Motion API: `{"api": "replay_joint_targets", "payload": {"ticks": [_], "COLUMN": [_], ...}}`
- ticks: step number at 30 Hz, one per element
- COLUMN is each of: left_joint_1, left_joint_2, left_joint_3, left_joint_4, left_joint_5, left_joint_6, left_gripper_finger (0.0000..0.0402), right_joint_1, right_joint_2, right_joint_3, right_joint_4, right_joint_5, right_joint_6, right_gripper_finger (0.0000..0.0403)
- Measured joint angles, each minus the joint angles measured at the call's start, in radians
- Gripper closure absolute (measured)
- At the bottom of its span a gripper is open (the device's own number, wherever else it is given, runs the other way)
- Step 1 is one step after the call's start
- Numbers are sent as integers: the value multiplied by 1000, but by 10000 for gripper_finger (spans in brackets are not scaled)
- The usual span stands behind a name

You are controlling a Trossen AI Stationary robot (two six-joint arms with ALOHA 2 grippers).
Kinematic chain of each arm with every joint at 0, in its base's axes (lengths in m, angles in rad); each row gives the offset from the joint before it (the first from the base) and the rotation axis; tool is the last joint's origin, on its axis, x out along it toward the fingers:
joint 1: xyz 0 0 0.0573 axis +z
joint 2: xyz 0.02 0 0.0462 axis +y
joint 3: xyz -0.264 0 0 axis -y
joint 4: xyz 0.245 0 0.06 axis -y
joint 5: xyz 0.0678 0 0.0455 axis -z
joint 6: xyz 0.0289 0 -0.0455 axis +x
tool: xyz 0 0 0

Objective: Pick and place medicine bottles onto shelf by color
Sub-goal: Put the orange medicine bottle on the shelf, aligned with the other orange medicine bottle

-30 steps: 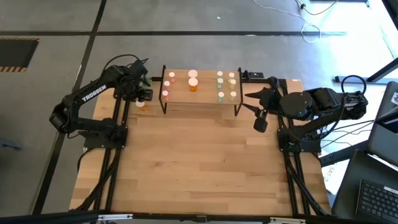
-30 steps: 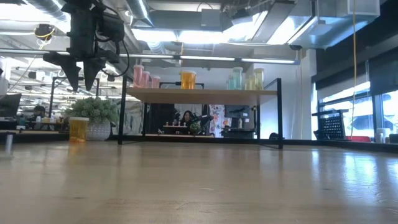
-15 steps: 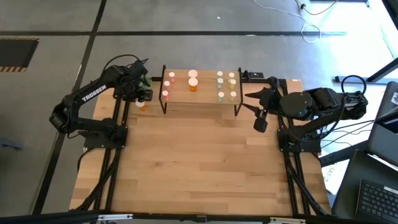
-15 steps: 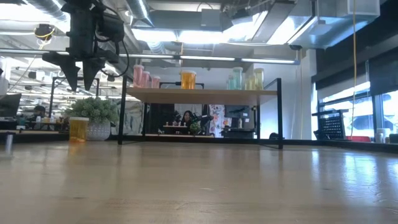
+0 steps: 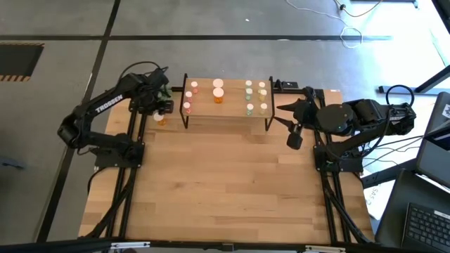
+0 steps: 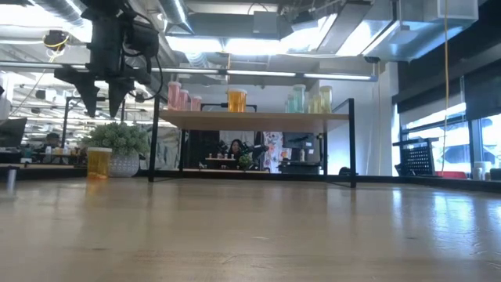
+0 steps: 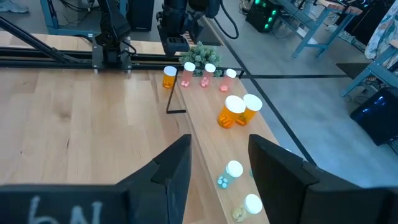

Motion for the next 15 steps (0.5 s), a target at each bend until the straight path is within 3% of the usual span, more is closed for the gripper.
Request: {"api": "replay_joint_targets", "payload": {"ticks": [8, 15], "left_joint_1": [0, 0], "left_joint_2": [35, 74], "left_joint_3": [0, 0], "left_joint_4": [2, 18], "left_joint_5": [-55, -37], "left_joint_6": [0, 10], "left_gripper_finger": [112, 94], "right_joint_1": [0, 0], "right_joint_2": [0, 0], "right_joint_3": [0, 0], "right_joint_4": [0, 0], "right_joint_5": [0, 0], "right_joint_6": [0, 0], "right_gripper_finger": [241, 241]}}
